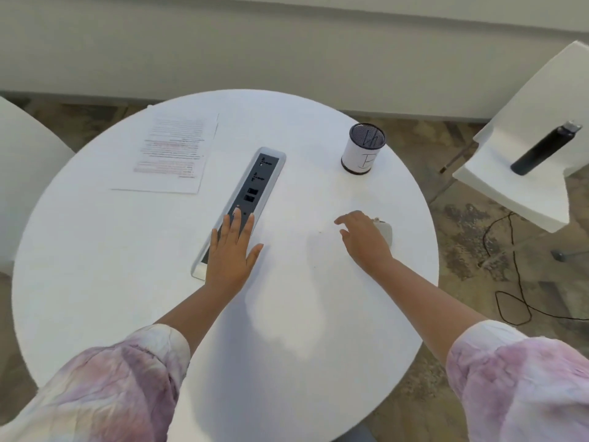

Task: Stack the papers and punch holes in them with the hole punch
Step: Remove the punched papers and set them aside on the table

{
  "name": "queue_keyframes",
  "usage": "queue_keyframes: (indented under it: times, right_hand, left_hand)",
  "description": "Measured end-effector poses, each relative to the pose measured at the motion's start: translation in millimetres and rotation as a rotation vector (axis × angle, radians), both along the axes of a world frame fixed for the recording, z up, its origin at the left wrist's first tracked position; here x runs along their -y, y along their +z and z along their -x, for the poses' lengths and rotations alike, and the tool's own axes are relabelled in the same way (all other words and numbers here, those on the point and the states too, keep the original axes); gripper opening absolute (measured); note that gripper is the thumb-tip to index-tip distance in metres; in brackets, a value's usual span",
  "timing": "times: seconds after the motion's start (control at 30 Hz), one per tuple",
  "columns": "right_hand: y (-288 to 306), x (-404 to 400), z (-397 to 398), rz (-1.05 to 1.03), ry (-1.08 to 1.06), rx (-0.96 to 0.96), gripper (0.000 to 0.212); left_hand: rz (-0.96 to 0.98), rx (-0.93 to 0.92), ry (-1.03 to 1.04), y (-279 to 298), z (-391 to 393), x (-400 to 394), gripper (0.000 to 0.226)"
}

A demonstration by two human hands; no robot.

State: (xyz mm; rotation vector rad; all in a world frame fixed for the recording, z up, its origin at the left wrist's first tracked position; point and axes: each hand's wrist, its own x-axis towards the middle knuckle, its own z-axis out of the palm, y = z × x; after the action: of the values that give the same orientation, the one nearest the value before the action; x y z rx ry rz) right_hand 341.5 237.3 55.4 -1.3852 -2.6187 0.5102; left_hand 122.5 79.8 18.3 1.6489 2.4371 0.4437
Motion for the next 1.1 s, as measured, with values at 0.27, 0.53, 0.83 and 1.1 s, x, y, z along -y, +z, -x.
queue_keyframes:
  times: [0.27,0.53,0.83,1.1]
  right_hand:
    - [-25.4,-4.0,6.3,0.152,0.034,-0.017,0.021]
    - [-43.2,-13.4,18.6,0.179,-0.009,-0.075,0.019]
    - [-45.3,-18.5,23.0,0.151,0.026,-0.098,0.019]
    - [-40.5,-16.7,30.2,0.050,0.068,-0.003,0.021]
  left_hand:
    - [0.130,-0.055,0.029,-36.6,-1.0,13.6,0.079]
    - [0.101,-0.146,0.070,-47.9,-5.5,14.2,0.057]
    - [0.100,-0.160,0.087,-48.9,-6.7,13.6,0.055]
    - [0.103,-0.159,0.094,-47.6,-7.5,13.7,0.053]
